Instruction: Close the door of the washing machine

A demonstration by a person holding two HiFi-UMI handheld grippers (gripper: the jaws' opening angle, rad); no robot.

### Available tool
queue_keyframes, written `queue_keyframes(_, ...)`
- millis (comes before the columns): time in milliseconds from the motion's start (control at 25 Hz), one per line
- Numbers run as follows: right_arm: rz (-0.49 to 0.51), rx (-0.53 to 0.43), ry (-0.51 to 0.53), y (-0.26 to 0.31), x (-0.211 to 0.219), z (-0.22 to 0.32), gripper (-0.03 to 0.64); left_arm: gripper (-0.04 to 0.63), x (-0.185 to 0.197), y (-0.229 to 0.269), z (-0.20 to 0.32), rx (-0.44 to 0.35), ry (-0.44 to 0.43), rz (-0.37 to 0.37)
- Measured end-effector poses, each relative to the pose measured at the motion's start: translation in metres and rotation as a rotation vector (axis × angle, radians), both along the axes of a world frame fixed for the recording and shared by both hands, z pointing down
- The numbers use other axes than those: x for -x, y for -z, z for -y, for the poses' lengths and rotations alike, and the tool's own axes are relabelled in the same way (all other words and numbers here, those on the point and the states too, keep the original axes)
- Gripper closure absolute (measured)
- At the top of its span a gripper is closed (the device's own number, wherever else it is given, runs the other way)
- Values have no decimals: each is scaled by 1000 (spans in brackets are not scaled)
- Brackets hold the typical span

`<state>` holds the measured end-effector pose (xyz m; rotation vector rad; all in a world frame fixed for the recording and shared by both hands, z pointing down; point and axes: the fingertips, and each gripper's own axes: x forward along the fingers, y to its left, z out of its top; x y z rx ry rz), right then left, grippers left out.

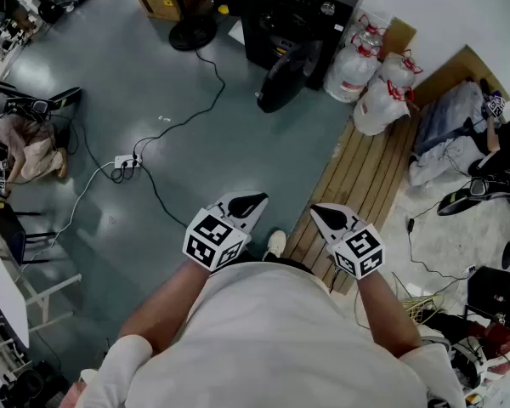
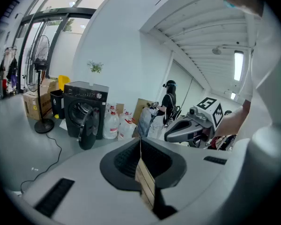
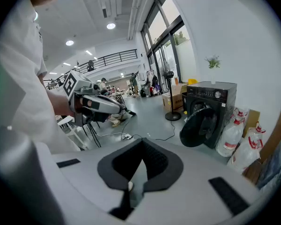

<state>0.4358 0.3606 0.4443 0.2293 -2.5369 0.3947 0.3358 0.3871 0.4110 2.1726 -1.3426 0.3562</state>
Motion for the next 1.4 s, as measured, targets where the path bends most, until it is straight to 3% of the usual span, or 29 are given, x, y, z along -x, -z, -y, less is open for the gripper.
queue_keyframes(400, 18, 24, 0, -18, 7, 40, 611, 575, 7, -12, 30, 0, 31, 10)
queue_keyframes(640, 3, -11, 9, -19, 43, 91, 607, 574, 48, -25, 82, 1, 33, -3)
queue_keyframes(720, -7, -14, 4, -21, 55, 111, 565, 574, 61, -22, 110, -15, 20, -3)
queue_keyframes(1000, -39, -73, 22, -17, 125, 180, 558, 574, 120, -5, 182, -77, -24, 12)
queue_keyframes(1200, -87, -162, 77, -27, 166, 213, 552, 574, 156, -10, 202, -95, -36, 16)
queue_keyframes(1400, -165, -226, 175, -43, 193, 255, 546, 574, 183, -12, 227, -90, 9, -17)
